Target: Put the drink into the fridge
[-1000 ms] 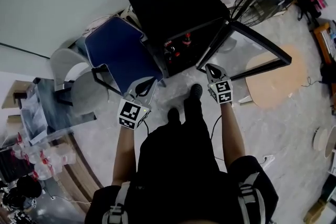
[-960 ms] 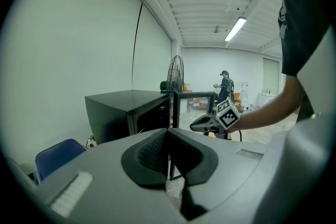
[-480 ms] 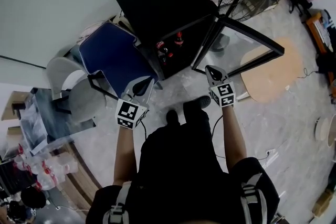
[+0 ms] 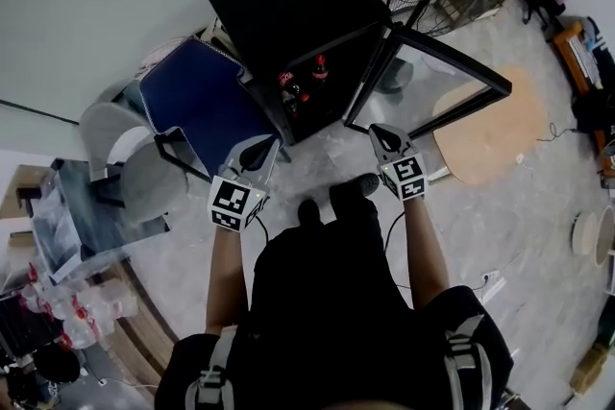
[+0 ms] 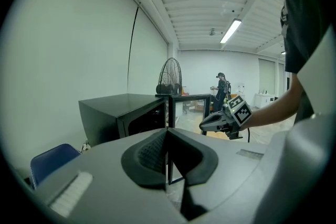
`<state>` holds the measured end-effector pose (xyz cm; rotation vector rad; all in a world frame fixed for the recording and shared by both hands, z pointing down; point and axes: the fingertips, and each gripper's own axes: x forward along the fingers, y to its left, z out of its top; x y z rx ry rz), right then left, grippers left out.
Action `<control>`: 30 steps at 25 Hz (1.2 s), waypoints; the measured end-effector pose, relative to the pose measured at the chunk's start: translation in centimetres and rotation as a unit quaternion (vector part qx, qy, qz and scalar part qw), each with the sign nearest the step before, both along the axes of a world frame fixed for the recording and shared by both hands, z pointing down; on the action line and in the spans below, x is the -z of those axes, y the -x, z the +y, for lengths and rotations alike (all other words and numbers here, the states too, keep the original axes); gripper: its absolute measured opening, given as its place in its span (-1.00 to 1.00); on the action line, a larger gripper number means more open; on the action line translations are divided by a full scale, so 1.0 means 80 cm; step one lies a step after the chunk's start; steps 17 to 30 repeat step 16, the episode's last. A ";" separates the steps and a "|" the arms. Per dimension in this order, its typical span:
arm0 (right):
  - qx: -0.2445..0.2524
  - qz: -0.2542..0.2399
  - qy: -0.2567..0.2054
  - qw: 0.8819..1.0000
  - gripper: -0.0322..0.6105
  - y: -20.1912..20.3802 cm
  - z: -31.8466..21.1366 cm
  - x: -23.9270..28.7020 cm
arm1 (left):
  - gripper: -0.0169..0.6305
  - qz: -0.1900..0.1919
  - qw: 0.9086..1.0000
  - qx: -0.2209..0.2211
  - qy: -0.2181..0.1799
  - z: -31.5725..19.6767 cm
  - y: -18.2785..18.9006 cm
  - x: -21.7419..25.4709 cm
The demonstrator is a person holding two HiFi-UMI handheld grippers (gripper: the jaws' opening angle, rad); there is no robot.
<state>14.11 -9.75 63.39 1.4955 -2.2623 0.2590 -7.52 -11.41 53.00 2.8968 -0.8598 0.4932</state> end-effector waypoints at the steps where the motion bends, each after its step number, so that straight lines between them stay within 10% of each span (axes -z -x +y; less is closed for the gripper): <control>1: 0.001 0.000 -0.004 1.000 -0.89 0.001 0.000 0.002 | -0.94 -0.001 1.000 -0.001 -0.001 0.001 -0.001 0.000; 30: 0.007 -0.001 -0.015 1.000 -0.89 0.019 -0.005 0.019 | -0.94 -0.004 1.000 -0.012 -0.009 -0.006 -0.006 0.007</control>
